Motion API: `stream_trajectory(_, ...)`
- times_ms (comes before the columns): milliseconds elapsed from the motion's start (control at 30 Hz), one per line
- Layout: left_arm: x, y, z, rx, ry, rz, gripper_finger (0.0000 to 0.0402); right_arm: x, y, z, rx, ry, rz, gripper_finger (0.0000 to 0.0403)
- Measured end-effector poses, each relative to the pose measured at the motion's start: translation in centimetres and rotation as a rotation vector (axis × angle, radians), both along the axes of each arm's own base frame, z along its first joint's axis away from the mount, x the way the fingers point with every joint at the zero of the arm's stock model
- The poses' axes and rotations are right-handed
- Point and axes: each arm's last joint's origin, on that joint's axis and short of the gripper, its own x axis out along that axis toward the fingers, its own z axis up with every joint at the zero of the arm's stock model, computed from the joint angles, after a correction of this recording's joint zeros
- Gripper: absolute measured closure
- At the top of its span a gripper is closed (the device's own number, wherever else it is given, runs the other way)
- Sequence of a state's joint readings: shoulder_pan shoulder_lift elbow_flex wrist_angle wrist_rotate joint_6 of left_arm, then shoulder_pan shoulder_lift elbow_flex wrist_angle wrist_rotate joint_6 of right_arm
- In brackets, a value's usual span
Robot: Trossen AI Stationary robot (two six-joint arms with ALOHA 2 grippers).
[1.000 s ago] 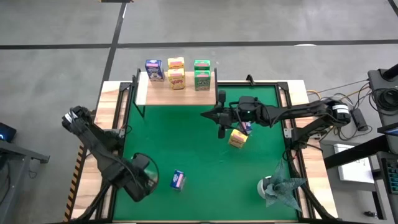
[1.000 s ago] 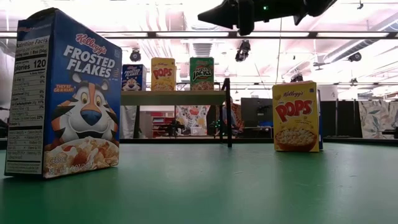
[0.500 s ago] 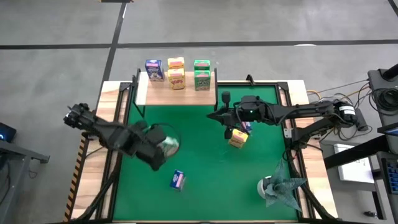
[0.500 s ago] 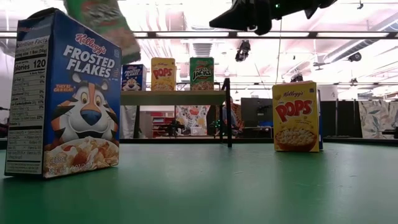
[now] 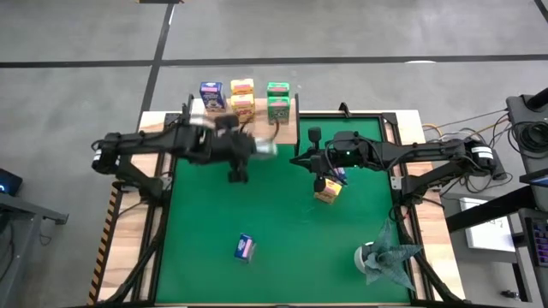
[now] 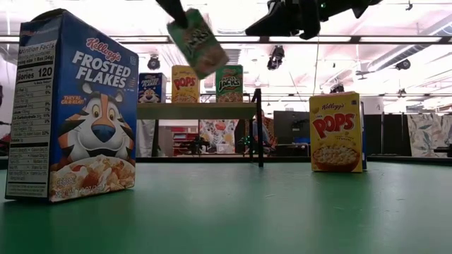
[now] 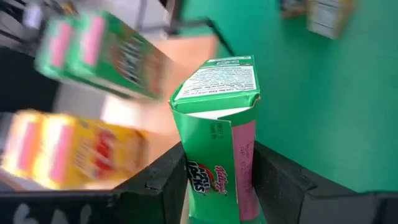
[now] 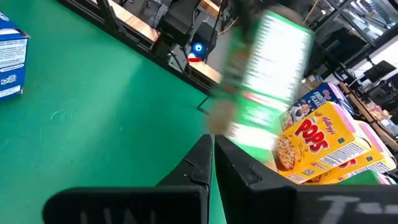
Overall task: Stack cereal on shelf
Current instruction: Put the bottom green cereal box on the shelf aligned with the other green cereal box
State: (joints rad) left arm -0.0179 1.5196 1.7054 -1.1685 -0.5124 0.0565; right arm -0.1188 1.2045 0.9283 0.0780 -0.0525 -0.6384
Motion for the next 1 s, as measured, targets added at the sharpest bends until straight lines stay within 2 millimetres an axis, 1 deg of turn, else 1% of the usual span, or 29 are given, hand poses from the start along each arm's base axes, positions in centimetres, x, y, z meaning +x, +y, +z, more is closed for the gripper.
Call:
stream_trajectory(100, 0.3, 2.6, 0.3, 0.033, -0.004, -0.029, 0.0255, 0.0, 0.0, 0.0, 0.001, 0.0, -0.002, 0.0394)
stream_trajectory(267, 0.1, 6.4, 0.4, -0.048, -0.033, -0.04, 0.0255, 0.0, -0.1, -0.1, 0.003, 0.009, -0.003, 0.0394)
stream_trajectory(500, -0.9, 9.7, 0.3, -0.082, -0.041, 0.045, 0.0255, 0.0, -0.1, -0.1, 0.001, 0.012, -0.005, 0.0394)
stream_trajectory(600, -1.0, 10.7, 0.0, -0.134, -0.046, 0.056, 0.0255, -0.1, -0.3, -0.1, 0.001, 0.012, -0.01, 0.0394)
stream_trajectory(767, -1.0, 11.4, -0.3, -0.146, -0.036, 0.077, 0.0255, -0.1, -0.6, -0.2, 0.002, 0.015, -0.023, 0.0394)
stream_trajectory(1000, -0.4, 11.7, -1.0, -0.143, -0.042, 0.077, 0.0255, -0.2, -1.2, -0.2, 0.018, 0.014, -0.049, 0.0394)
